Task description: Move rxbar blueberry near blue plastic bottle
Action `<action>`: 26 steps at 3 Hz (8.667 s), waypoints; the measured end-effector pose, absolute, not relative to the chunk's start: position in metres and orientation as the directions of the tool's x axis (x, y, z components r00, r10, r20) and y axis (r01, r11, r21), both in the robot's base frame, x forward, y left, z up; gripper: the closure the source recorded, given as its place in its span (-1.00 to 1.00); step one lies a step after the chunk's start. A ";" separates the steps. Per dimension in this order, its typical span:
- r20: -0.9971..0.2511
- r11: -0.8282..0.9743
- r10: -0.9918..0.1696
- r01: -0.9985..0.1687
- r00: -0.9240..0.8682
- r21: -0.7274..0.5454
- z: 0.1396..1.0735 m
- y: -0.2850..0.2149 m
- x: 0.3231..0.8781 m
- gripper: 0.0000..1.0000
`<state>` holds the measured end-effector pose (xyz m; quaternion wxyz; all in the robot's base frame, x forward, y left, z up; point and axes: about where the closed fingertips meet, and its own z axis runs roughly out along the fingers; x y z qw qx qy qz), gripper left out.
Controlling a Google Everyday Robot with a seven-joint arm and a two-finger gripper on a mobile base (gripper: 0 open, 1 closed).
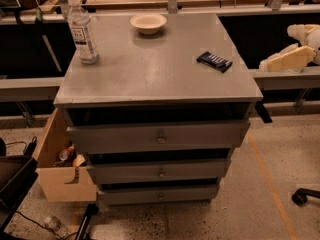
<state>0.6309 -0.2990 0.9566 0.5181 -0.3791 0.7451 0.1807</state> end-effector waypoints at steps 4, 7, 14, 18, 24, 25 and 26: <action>-0.915 0.581 -0.378 -0.806 -0.143 -0.114 0.907 -0.231 0.734 -1.00; -0.946 0.572 -0.271 -0.820 -0.177 -0.011 0.861 -0.219 0.775 -1.00; -0.934 0.522 -0.289 -0.852 -0.212 0.031 0.830 -0.220 0.766 1.00; -0.933 0.521 -0.318 -0.853 -0.170 -0.022 0.891 -0.206 0.770 1.00; -0.919 0.365 -0.372 -0.890 0.130 -0.274 1.043 -0.046 0.743 1.00; -0.917 0.296 -0.361 -0.912 0.170 -0.286 1.035 -0.002 0.712 1.00; -0.915 0.217 -0.390 -0.955 0.104 -0.201 0.963 0.053 0.691 1.00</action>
Offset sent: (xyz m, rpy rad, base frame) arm 0.0716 0.0485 -0.0265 -0.0023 -0.0334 0.0376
